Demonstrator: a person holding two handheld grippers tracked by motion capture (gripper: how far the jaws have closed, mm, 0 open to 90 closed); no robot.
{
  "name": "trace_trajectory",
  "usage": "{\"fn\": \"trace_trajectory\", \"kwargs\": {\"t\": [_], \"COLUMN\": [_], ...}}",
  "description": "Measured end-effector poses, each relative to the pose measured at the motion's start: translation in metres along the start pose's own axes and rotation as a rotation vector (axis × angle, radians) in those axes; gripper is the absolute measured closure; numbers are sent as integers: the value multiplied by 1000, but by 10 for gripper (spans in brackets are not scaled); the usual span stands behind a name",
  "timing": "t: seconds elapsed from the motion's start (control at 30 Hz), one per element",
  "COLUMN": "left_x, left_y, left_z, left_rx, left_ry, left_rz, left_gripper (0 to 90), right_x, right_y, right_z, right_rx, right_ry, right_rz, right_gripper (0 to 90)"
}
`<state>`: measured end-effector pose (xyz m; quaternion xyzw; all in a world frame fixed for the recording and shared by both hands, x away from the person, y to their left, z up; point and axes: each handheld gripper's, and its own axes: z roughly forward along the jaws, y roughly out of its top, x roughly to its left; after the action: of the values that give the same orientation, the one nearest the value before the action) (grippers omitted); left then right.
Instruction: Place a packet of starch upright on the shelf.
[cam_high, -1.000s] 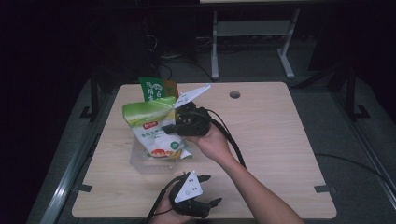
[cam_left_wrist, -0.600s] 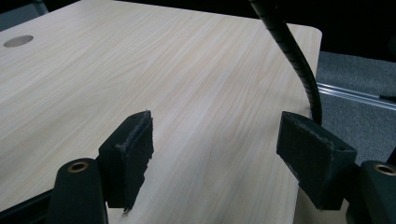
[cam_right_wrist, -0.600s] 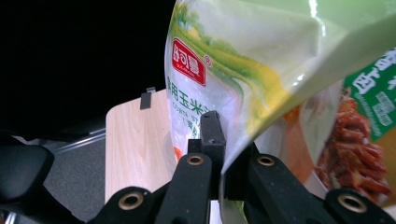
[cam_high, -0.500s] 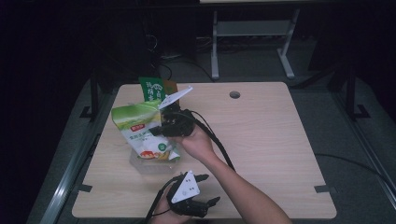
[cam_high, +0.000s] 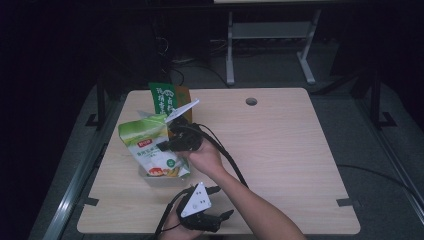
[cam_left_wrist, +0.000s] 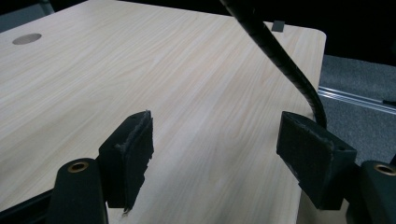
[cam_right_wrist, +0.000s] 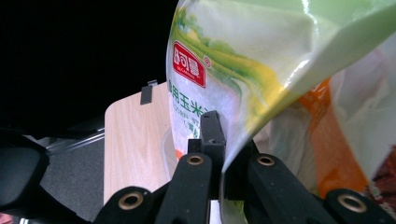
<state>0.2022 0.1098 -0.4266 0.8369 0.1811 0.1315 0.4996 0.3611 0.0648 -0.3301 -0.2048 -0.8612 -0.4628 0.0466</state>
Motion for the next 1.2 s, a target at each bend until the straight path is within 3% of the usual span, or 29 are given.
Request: {"fn": "trace_trajectory", "kwargs": {"t": [0.33,0.6,0.67,0.77,0.97,1.2], "left_x": [0,-1,0,-1,-2,-2], "left_y": [0,0,0,0,0,0], "left_z": [0,0,0,0,1,1], "left_rx": [-1,-3,4,3,2,0], "left_ry": [1,7,8,6,6,5], "left_rz": [10,11,30,21,18,25], "left_gripper": [269,270,270,269,270,270], "right_x": [-4,-1,0,2,6,-1], "right_y": [-11,-9,-9,-8,-11,-27], "right_z": [16,16,14,11,6,8], "right_rx": [46,88,103,126,190,229], "right_ry": [0,-3,-10,-9,-56,-53], "right_rz": [-15,-39,-64,-85,-145,-105], "right_gripper": [889,812,791,752,809,819]}}
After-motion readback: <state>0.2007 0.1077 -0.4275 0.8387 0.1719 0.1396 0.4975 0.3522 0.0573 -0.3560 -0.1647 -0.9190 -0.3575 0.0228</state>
